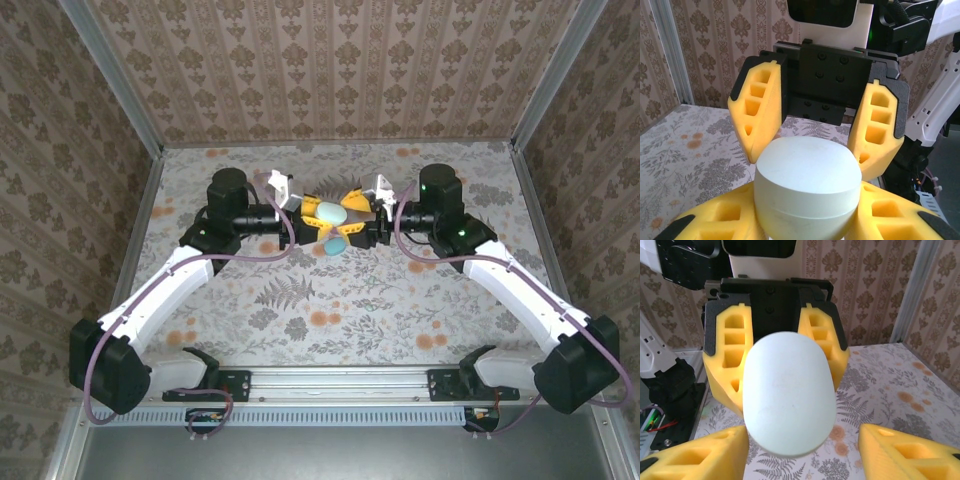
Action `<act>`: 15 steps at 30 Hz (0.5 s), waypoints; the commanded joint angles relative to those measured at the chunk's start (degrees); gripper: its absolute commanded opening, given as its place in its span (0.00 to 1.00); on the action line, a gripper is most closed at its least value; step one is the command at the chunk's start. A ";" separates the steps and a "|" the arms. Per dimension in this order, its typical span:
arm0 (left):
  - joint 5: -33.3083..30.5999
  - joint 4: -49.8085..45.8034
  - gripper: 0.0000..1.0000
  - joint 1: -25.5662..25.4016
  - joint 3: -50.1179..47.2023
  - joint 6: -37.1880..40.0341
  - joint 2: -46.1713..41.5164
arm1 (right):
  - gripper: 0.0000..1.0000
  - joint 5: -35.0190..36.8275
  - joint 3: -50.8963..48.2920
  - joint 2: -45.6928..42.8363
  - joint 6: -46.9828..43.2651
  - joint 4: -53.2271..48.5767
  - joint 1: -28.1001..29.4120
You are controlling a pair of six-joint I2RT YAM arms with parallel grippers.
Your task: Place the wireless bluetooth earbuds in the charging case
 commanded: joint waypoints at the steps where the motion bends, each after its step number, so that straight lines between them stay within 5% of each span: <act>1: 0.13 4.19 0.26 0.07 0.29 -1.85 -0.85 | 0.65 2.41 -1.13 -1.99 1.35 -1.00 -0.14; 6: -1.81 7.32 0.25 0.07 -0.71 -4.20 -1.02 | 0.66 3.61 -2.59 -3.32 11.02 4.94 -0.14; 15: -9.84 21.81 0.24 -0.17 -6.58 -13.88 -1.90 | 0.63 11.39 1.38 -2.47 47.07 6.71 -0.15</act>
